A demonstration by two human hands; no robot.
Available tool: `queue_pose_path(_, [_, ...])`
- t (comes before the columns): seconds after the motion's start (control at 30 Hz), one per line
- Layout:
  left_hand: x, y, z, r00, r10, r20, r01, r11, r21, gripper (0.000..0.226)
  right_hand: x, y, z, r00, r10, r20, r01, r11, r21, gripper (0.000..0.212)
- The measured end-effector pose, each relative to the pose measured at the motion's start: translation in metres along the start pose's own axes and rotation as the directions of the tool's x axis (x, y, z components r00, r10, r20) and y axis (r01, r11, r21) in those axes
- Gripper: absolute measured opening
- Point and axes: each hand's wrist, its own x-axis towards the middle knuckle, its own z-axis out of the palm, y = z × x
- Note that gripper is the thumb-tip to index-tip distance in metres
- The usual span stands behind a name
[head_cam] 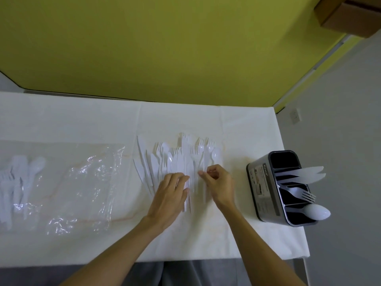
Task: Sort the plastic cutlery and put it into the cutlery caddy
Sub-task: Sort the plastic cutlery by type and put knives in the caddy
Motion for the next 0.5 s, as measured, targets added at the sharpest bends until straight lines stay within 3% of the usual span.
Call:
queue_pose_path(0.07, [0.006,0.011,-0.007,0.985,-0.167,0.038,0.171,0.95,-0.26,0.023,-0.002,-0.002,0.003,0.999,-0.001,0.043,-0.004,0.994,0.107,0.024])
queue_pose_path(0.13, [0.013,0.018,-0.007,0.93,-0.333,0.156,0.368,0.822,-0.434,0.023,-0.003,-0.005,0.003,0.998,-0.001,0.057,-0.009,0.984,0.178,0.029])
queue_pose_path(0.2, [0.022,0.022,-0.008,0.887,-0.405,0.221,0.461,0.745,-0.483,0.025,-0.002,-0.009,0.002,0.997,0.011,0.077,-0.028,0.976,0.218,0.029])
queue_pose_path(0.3, [0.029,0.024,-0.009,0.864,-0.436,0.252,0.503,0.711,-0.492,0.023,0.001,-0.013,0.001,0.992,0.037,0.118,-0.067,0.962,0.266,0.03])
queue_pose_path(0.37, [0.029,0.022,-0.008,0.847,-0.472,0.247,0.528,0.686,-0.5,0.023,0.002,-0.015,0.002,0.999,0.048,0.018,-0.05,0.983,0.177,0.036])
queue_pose_path(0.43, [0.027,0.018,-0.008,0.825,-0.514,0.236,0.552,0.641,-0.534,0.023,0.005,-0.012,0.002,0.985,0.013,-0.17,-0.017,1.0,-0.022,0.03])
queue_pose_path(0.5, [0.025,0.015,-0.01,0.819,-0.531,0.22,0.551,0.62,-0.558,0.023,0.009,-0.007,0.002,0.979,0.005,-0.202,-0.038,0.986,-0.162,0.019])
